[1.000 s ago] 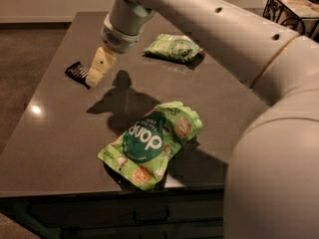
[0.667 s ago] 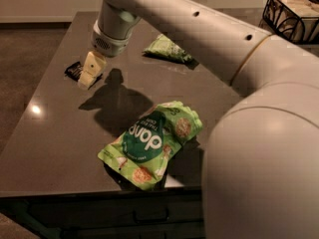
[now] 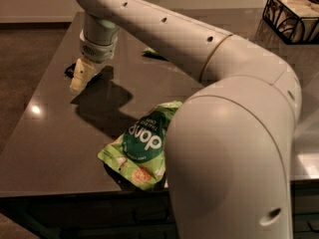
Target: Pick rxbar chocolate
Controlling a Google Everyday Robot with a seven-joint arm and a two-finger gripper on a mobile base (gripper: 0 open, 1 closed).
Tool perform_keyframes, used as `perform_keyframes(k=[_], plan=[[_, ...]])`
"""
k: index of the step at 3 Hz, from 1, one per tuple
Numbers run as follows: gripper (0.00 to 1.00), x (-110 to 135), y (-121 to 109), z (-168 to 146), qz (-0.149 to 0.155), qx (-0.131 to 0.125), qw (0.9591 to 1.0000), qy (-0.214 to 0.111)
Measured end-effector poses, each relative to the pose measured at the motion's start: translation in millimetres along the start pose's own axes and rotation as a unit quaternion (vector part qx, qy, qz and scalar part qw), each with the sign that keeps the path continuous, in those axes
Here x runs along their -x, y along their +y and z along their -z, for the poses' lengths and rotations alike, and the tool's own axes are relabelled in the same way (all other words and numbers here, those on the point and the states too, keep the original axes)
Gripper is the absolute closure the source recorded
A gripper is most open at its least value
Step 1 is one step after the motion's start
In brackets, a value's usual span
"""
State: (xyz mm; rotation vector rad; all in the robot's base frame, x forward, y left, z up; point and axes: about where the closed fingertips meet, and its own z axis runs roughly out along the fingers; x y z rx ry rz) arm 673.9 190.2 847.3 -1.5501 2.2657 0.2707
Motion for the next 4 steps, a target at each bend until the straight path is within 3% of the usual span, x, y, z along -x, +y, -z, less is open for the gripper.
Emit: perform_keyframes(k=[1, 4], plan=[[0.13, 7.3, 0.7, -10.1, 0.005, 0.0, 0.9999, 0.012], [0.82, 15.3, 2.5, -18.8, 0.019, 0.005, 0.9996, 0.022]])
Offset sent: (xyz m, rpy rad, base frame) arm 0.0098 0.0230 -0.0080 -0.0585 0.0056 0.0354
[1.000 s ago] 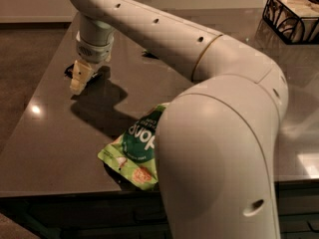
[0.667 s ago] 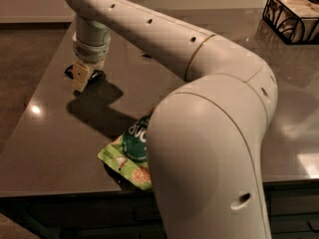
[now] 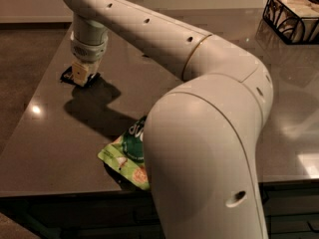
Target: Pick rxbar chocolate
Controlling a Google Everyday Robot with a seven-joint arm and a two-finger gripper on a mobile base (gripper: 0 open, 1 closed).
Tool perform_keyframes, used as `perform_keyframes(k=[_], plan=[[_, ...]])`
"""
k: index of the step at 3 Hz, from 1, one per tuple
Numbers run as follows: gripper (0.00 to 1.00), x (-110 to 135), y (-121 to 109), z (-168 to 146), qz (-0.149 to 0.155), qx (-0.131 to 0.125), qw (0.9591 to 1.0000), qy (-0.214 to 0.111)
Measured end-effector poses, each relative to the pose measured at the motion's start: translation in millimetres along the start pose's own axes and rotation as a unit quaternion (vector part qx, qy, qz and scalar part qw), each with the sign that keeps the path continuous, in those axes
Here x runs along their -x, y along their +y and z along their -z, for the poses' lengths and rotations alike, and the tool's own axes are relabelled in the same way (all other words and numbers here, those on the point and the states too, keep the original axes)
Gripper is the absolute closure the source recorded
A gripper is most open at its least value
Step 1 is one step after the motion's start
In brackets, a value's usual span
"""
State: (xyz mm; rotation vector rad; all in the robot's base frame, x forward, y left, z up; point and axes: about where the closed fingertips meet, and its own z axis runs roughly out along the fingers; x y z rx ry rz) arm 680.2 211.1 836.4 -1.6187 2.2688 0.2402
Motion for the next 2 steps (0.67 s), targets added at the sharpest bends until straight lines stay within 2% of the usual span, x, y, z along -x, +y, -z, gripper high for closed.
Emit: perform_keyframes(k=[1, 2], plan=[[1.0, 0.4, -0.1, 0.9, 0.0, 0.0, 1.0, 0.0], [1.0, 0.4, -0.1, 1.0, 0.0, 0.0, 1.0, 0.0]])
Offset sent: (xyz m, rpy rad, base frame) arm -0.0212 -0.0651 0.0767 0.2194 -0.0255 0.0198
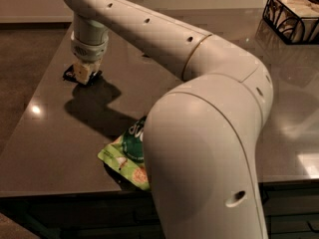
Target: Pick rxbar chocolate
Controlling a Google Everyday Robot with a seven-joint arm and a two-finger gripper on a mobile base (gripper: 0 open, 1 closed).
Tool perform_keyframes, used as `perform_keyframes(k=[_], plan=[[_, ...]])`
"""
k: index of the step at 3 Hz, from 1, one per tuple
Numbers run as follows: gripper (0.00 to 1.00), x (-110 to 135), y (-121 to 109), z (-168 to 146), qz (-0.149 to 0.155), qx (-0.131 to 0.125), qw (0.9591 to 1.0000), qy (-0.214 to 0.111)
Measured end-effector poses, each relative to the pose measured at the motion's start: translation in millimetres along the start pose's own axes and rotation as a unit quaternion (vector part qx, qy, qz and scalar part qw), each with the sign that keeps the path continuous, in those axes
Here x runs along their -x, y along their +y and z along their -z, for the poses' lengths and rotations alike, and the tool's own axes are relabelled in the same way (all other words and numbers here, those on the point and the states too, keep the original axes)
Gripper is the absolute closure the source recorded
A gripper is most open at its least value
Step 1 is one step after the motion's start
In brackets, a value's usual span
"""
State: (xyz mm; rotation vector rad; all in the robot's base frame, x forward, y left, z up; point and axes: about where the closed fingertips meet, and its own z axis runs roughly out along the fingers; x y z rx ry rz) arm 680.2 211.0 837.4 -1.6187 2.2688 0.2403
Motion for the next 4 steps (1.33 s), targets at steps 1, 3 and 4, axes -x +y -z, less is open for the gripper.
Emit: perform_keyframes(k=[1, 3, 4], plan=[[1.0, -15.0, -5.0, 29.3, 0.004, 0.007, 0.9995, -0.031], [1.0, -55.3, -20.1, 108.6, 0.027, 0.023, 0.9932, -0.111], [1.0, -65.1, -20.3, 134.6, 0.041, 0.025, 0.9899, -0.133]])
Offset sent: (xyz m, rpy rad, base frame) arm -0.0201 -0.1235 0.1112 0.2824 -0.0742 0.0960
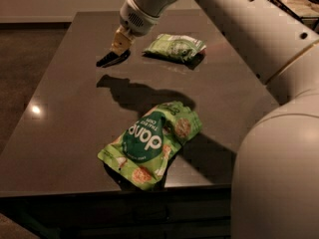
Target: Pick rxbar chocolate
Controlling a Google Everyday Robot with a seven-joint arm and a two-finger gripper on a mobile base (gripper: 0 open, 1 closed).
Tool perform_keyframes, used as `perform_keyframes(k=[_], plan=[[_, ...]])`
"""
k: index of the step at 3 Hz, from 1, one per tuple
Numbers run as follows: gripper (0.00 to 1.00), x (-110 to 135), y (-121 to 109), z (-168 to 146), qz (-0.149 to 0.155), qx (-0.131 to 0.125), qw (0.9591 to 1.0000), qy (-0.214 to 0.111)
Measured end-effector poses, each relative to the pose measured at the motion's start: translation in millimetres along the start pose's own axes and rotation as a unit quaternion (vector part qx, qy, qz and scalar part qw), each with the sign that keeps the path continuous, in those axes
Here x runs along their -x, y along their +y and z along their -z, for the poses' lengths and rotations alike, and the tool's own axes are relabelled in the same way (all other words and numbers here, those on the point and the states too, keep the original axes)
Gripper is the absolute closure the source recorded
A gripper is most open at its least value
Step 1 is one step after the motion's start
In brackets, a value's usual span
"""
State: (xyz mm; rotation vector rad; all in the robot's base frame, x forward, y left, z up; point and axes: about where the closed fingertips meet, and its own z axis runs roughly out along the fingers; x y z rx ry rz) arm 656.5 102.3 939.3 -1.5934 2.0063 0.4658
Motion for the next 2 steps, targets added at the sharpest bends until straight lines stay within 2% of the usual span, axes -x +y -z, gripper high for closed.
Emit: perform_keyframes(k=[1, 2], plan=[[1.0, 2.9, 14.3, 35.1, 0.028, 0.001, 0.9991, -0.031], [1.0, 2.6, 14.6, 35.7, 0.028, 0.001, 0.9991, -0.032]])
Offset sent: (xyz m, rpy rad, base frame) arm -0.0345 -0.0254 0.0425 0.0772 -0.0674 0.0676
